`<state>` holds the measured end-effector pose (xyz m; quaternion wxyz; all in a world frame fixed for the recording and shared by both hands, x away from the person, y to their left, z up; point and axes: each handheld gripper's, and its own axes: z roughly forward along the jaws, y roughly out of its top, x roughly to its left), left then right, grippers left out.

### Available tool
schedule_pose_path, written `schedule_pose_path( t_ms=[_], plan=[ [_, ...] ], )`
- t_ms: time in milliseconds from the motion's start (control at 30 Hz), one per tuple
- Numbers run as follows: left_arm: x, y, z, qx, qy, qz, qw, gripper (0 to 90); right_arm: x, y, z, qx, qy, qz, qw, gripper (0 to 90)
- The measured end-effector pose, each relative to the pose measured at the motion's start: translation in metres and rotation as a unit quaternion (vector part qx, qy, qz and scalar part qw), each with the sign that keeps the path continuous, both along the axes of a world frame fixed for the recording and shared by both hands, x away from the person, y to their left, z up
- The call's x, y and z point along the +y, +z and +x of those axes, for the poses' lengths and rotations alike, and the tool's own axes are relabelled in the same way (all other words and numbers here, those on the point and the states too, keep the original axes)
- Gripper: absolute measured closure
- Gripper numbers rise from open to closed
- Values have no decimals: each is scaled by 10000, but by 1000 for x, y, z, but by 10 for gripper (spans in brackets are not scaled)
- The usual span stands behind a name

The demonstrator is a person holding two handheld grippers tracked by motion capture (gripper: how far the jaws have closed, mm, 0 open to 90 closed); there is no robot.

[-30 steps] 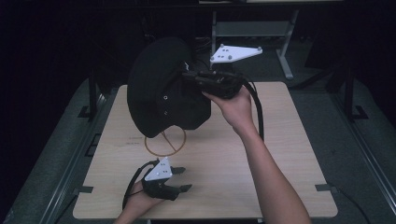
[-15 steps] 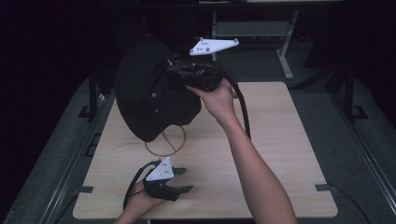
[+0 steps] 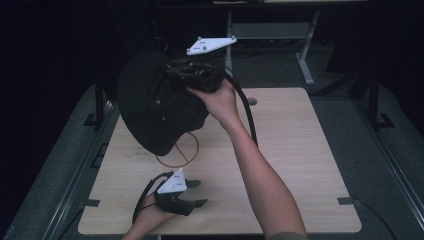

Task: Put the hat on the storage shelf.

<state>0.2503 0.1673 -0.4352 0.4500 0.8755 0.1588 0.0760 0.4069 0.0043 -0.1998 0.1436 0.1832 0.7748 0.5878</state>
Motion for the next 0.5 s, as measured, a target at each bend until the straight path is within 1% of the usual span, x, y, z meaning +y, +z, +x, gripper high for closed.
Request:
schedule_pose_path(
  t_ms=[167, 267, 333, 400, 500],
  plan=[
    [-1, 1, -1, -5, -70, 2, 10000, 375, 8, 0, 6, 59, 13, 1, 10000, 882],
    [-2, 1, -1, 15, -61, -26, 10000, 375, 12, 0, 8, 101, 37, -40, 9999, 882],
    [-3, 0, 0, 21, -71, -45, 10000, 375, 16, 0, 9, 134, 125, -23, 9998, 882],
    [-4, -1, 0, 33, -77, -1, 10000, 374, 21, 0, 9, 112, 148, -79, 9998, 881],
    [-4, -1, 1, 26, -107, -11, 9999, 372, 28, 1, 10, 68, 182, -180, 9996, 882]
  ],
)
